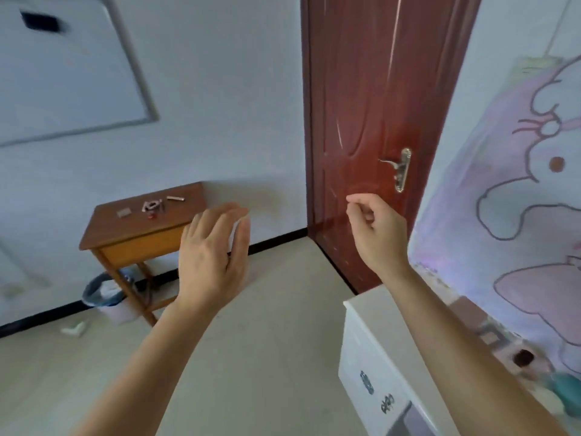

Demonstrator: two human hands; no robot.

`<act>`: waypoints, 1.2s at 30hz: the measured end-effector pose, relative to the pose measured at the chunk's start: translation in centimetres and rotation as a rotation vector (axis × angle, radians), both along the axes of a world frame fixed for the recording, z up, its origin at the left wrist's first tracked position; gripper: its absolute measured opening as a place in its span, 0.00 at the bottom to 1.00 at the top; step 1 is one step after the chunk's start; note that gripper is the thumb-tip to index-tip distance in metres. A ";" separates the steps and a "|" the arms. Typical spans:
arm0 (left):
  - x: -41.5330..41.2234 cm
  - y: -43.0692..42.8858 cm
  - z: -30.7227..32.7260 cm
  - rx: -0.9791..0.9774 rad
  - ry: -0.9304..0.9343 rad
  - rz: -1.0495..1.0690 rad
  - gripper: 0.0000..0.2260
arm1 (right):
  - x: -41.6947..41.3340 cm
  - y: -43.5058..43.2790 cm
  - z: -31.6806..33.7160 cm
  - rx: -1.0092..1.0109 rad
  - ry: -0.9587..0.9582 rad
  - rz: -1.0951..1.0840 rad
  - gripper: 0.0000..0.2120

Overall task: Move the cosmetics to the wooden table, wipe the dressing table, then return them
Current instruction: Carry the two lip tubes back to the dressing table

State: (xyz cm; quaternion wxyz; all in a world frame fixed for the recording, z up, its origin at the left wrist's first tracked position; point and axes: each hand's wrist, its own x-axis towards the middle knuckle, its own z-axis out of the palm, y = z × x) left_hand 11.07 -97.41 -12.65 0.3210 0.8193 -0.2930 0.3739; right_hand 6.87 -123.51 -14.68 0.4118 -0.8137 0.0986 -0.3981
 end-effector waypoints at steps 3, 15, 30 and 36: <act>4.3 7.5 0.1 -0.025 0.020 0.161 0.14 | 6.8 7.0 1.0 0.002 -0.015 0.132 0.08; 20.0 17.8 -3.8 0.071 0.091 0.427 0.15 | 25.8 18.3 -3.3 -0.311 0.086 0.289 0.11; 48.4 21.3 -4.1 0.192 0.146 0.601 0.16 | 58.1 22.9 -5.3 -0.376 0.163 0.467 0.18; 55.9 26.4 -6.3 0.245 0.216 0.640 0.16 | 67.7 29.3 -7.3 -0.423 0.175 0.568 0.16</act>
